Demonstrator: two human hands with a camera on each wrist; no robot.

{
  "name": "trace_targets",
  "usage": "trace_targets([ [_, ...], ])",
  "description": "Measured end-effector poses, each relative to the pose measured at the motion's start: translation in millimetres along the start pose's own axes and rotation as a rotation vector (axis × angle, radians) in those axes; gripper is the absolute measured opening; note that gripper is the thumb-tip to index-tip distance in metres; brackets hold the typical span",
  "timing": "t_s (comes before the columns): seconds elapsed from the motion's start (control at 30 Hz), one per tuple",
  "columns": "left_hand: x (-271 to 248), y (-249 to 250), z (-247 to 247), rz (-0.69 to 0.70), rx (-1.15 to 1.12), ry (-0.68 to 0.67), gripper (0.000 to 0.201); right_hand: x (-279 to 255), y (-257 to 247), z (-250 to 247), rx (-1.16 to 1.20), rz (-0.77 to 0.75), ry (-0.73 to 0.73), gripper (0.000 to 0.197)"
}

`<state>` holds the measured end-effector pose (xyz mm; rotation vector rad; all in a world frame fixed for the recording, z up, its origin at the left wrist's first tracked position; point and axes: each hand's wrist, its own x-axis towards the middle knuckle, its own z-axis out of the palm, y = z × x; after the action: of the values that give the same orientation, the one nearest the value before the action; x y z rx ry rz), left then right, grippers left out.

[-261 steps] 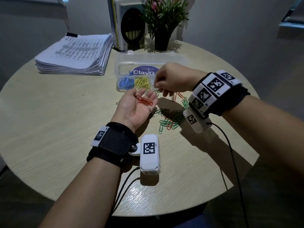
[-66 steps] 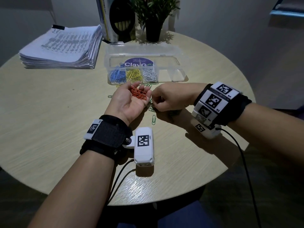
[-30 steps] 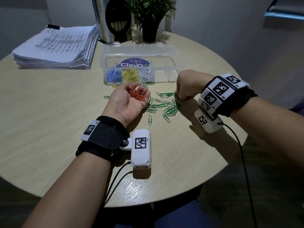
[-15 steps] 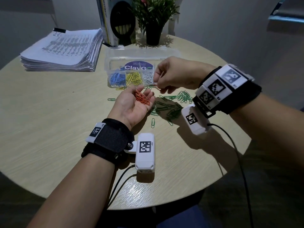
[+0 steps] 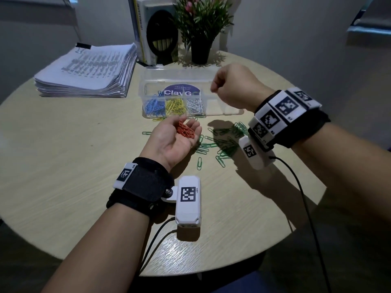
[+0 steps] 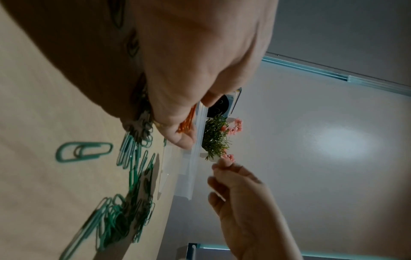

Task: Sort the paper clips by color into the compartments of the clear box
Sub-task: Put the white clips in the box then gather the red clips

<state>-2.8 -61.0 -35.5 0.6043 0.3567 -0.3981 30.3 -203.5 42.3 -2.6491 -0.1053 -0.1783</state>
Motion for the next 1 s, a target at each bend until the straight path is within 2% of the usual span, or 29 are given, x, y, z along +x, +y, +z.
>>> trace_targets([
  [0.07, 0, 0, 2, -0.005, 0.029, -0.006, 0.016, 5, 14, 0, -0.179, 0.033, 0.048, 0.036],
  [0.2, 3, 3, 5, 0.042, 0.066, 0.004, 0.019, 14, 39, 10, -0.362, 0.089, -0.019, 0.038],
  [0.37, 9, 16, 21, 0.085, 0.176, -0.004, 0.021, 22, 53, 14, -0.397, 0.060, -0.005, 0.024],
  [0.57, 27, 41, 71, 0.180, 0.387, 0.004, 0.018, 17, 58, 17, -0.401, -0.012, -0.002, 0.019],
  [0.73, 53, 29, 100, 0.228, 0.594, 0.026, 0.033, 13, 59, 16, -0.360, -0.022, 0.019, 0.020],
  [0.87, 73, 21, 109, 0.174, 0.851, 0.112, 0.038, 11, 59, 16, -0.341, -0.024, 0.024, 0.021],
  [1.0, 88, 27, 111, 0.083, 1.049, 0.209, 0.020, 11, 59, 15, -0.356, -0.028, 0.017, 0.021],
])
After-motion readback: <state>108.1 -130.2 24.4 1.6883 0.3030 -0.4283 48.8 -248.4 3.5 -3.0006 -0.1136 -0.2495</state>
